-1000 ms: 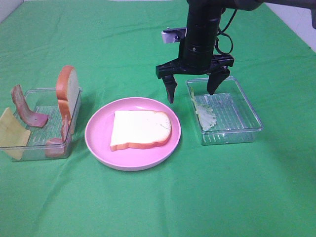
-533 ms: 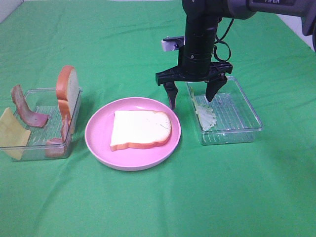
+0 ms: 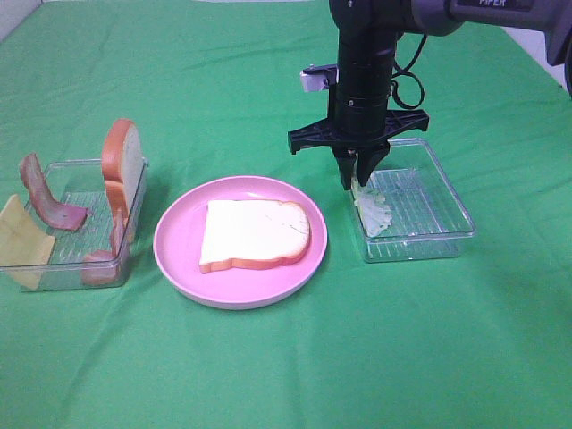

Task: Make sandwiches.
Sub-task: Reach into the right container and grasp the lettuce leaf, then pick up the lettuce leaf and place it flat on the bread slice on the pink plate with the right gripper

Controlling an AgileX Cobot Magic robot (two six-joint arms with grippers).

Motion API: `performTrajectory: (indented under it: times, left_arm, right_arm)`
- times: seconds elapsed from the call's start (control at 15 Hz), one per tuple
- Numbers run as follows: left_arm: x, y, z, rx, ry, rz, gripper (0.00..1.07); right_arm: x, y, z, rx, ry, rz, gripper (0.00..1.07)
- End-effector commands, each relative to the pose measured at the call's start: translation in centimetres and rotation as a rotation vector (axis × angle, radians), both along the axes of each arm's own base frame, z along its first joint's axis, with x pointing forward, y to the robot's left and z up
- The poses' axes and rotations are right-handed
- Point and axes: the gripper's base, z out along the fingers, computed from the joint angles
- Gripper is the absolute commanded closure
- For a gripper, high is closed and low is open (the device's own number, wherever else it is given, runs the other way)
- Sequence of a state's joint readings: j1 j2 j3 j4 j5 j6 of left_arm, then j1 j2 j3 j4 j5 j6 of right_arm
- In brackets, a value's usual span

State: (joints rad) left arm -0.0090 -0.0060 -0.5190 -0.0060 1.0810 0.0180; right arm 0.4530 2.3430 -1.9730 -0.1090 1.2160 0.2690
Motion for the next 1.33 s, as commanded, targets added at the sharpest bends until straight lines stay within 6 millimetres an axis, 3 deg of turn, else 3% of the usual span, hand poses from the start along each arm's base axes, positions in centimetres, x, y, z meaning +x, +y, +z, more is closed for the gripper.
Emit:
performTrajectory:
  times: [0.07,0.53,1.0,1.07,1.13,1.33]
  left_arm:
    - [-0.2,-0.1,0.0,-0.010,-0.017,-0.002,0.06]
    - [-0.2,-0.1,0.0,-0.010,-0.017,-0.002,0.06]
    - [-0.2,-0.1,0.0,-0.010,-0.017,-0.002,0.06]
    - [-0.2,-0.1,0.0,-0.010,-0.017,-0.002,0.06]
    - [-0.2,-0.1,0.0,-0.010,-0.017,-0.002,0.06]
    - [-0.2,-0.1,0.0,-0.010,-0.017,-0.002,0.06]
  right_arm:
    - [-0.3,-0.4,-0.6,-0.039,0.047,-0.006,1.02]
    - [-0.5,-0.5,-0.1,-0.060,0.053,0.039,1.07]
    - [-1.6,-1.1,6.2,-0.043,-0.027,0.108,1.07]
    - [-2.2,-1.4,8.7,-0.022,-0.075,0.114,1.07]
    - [-2.5,-1.4,9.8,-0.004,-0.094,0.117,1.07]
    - [-3.4,-1.2,11.9,0.071,-0.115,0.120,1.07]
